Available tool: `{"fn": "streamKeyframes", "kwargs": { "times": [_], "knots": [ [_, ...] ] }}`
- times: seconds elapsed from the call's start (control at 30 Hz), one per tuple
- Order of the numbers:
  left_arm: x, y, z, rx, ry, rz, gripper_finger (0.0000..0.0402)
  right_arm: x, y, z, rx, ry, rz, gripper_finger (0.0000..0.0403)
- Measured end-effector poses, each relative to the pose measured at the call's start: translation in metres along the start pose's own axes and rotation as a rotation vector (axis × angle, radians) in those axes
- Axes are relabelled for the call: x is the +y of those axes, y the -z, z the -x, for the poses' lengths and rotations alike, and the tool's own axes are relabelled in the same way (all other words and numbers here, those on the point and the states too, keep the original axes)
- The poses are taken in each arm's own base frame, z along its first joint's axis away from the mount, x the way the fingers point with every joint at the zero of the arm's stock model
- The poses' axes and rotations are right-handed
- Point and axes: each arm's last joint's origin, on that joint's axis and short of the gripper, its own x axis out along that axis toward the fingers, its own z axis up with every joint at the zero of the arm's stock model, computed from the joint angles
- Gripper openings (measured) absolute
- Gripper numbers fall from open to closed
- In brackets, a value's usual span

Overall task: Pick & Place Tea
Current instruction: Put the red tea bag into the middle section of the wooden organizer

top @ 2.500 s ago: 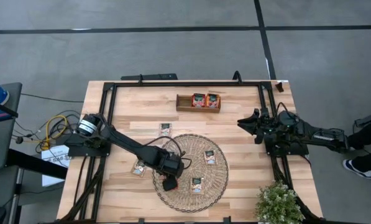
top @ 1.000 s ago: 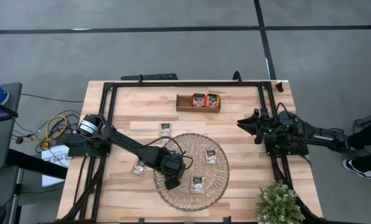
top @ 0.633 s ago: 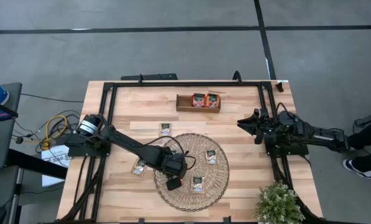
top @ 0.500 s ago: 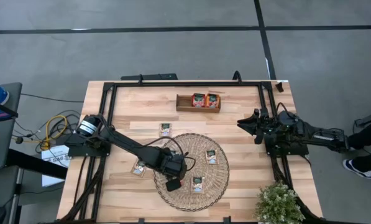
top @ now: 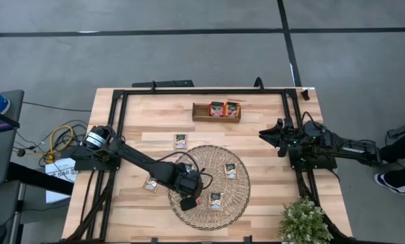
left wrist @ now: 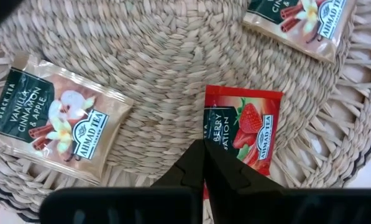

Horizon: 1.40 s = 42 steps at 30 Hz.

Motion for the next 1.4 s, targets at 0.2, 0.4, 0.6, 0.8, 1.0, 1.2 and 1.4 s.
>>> {"fn": "streamKeyframes", "kwargs": {
  "times": [0.2, 0.4, 0.6, 0.8, 1.0, 1.2, 1.4],
  "knots": [
    [0.0000, 0.0000, 0.0000, 0.002, 0.003, -0.003, 0.0000, 0.0000, 0.0000, 0.0000, 0.000, 0.000, 0.000, 0.0098],
    [-0.0003, 0.0002, 0.0000, 0.007, 0.009, -0.024, 0.0000, 0.0000, 0.0000, 0.0000, 0.000, 0.000, 0.000, 0.0098],
    [0.0000, -0.0002, 0.0000, -0.001, 0.000, -0.031, 0.0000, 0.0000, 0.0000, 0.0000, 0.000, 0.000, 0.000, 0.0098],
    [0.0000, -0.0001, 0.0000, -0.003, -0.002, -0.062, 0.0000, 0.0000, 0.0000, 0.0000, 0.000, 0.000, 0.000, 0.0098],
    [-0.0001, -0.0003, 0.0000, -0.004, -0.001, -0.069, 0.0000, 0.0000, 0.0000, 0.0000, 0.000, 0.000, 0.000, 0.0098],
    [-0.0014, -0.0008, -0.0001, 0.000, 0.025, -0.067, 0.0000, 0.0000, 0.0000, 0.0000, 0.000, 0.000, 0.000, 0.0098],
    [-0.0021, -0.0010, 0.0016, 0.004, 0.043, -0.047, 0.0000, 0.0000, 0.0000, 0.0000, 0.000, 0.000, 0.000, 0.0098]
  ]
}}
